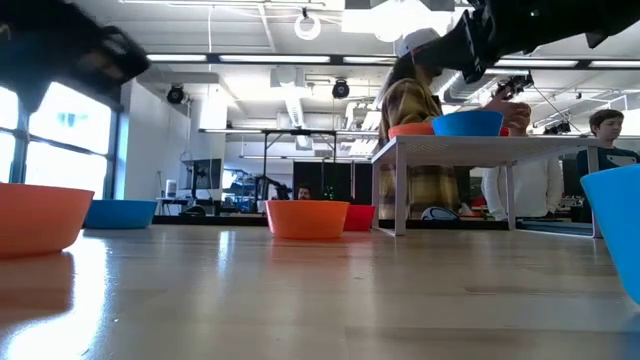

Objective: Pick & Place Mini bowls
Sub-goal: Stack the blue bowl on the blue bowl on the shelf

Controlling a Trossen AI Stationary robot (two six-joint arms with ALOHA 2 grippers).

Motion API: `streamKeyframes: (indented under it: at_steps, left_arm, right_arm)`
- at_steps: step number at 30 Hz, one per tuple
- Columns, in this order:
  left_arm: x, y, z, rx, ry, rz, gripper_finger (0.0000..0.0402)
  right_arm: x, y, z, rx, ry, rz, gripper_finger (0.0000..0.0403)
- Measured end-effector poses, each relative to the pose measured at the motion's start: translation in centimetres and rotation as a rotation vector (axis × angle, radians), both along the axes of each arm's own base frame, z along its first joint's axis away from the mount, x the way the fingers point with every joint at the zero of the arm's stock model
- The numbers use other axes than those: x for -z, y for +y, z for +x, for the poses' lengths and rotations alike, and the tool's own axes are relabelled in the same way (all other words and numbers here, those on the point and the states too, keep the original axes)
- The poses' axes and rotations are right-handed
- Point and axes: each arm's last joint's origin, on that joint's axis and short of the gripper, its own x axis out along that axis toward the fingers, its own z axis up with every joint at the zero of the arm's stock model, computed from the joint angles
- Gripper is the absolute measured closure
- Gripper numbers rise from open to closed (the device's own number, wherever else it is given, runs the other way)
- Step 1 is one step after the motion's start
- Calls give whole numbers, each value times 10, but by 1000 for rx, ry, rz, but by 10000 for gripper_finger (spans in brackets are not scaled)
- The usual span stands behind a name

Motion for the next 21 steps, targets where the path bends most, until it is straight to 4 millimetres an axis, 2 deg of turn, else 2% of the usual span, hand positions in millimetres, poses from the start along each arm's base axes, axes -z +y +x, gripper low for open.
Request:
streamKeyframes:
  at_steps: [4, 10, 15, 21]
  left_arm:
    - [18, -14, -2, -28, 55, 24, 270]
    - [33, -22, -1, -87, 115, 20, 276]
    - [34, -22, 0, -126, 130, -3, 309]
    - [34, -22, 0, -144, 137, -11, 373]
  right_arm:
    - [0, 1, 0, -3, -3, -4, 403]
    - [0, 1, 0, -12, 0, -11, 402]
    - [0, 1, 0, -14, 3, -22, 402]
    - [0, 1, 0, -17, 10, -43, 403]
